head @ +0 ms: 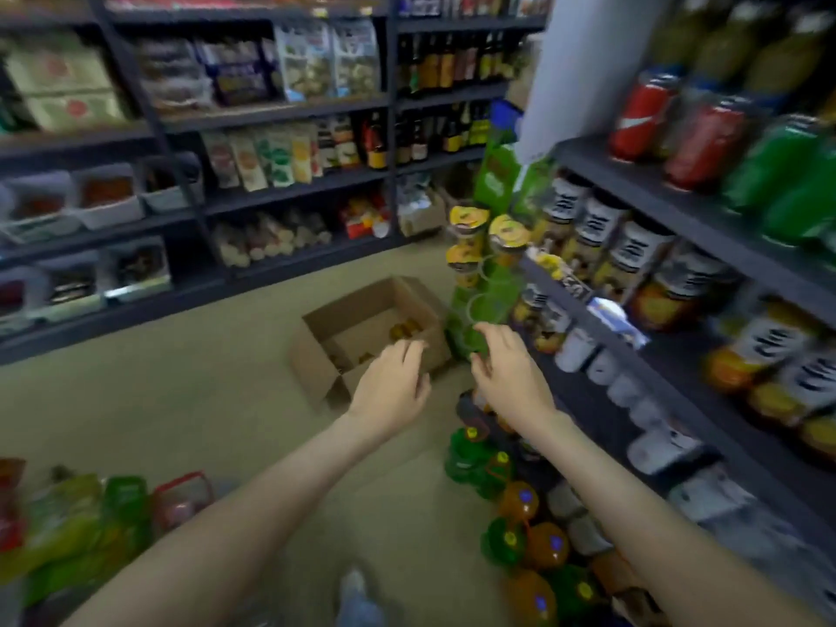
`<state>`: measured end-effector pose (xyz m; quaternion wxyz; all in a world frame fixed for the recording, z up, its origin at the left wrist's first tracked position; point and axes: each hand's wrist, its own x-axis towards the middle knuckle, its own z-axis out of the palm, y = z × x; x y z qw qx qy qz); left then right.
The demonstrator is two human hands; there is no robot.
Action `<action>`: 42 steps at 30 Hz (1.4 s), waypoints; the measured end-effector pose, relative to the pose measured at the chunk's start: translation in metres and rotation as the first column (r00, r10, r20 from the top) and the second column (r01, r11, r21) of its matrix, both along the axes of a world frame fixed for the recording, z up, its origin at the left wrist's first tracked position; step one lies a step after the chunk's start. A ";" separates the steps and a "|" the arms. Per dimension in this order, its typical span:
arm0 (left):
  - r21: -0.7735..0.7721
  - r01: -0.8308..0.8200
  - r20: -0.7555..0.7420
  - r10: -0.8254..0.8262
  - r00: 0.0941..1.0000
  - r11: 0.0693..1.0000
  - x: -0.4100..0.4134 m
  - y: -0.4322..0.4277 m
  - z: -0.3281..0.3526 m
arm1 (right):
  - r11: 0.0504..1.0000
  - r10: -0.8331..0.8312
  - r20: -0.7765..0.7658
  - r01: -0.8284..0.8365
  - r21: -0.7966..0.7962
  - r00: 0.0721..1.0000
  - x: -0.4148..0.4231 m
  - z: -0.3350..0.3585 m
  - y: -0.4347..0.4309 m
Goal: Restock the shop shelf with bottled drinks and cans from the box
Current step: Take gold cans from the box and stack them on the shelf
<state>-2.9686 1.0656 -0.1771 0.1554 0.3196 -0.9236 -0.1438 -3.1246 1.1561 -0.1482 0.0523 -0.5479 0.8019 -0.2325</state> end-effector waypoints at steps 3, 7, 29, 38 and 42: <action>0.057 -0.063 0.077 0.058 0.995 0.996 0.025 -0.069 -0.019 | 0.995 0.063 0.028 -0.065 0.077 0.998 0.013 -0.028 -0.085; 0.121 -0.135 0.158 0.115 0.981 0.983 0.044 -0.156 -0.030 | 0.978 0.064 0.087 -0.080 0.195 0.994 0.018 -0.057 -0.174; 0.535 -0.557 0.496 0.297 0.816 0.636 -0.104 -0.522 -0.366 | 0.717 -0.080 0.347 -0.188 0.671 0.934 -0.161 -0.401 -0.539; 0.553 -0.496 0.661 0.009 0.750 0.670 -0.188 -0.589 -0.686 | 0.486 0.097 0.413 -0.405 0.774 0.906 -0.165 -0.693 -0.647; 0.521 -0.448 0.734 -0.113 0.670 0.726 -0.209 -0.597 -0.781 | 0.260 0.274 0.394 -0.462 0.848 0.877 -0.177 -0.780 -0.665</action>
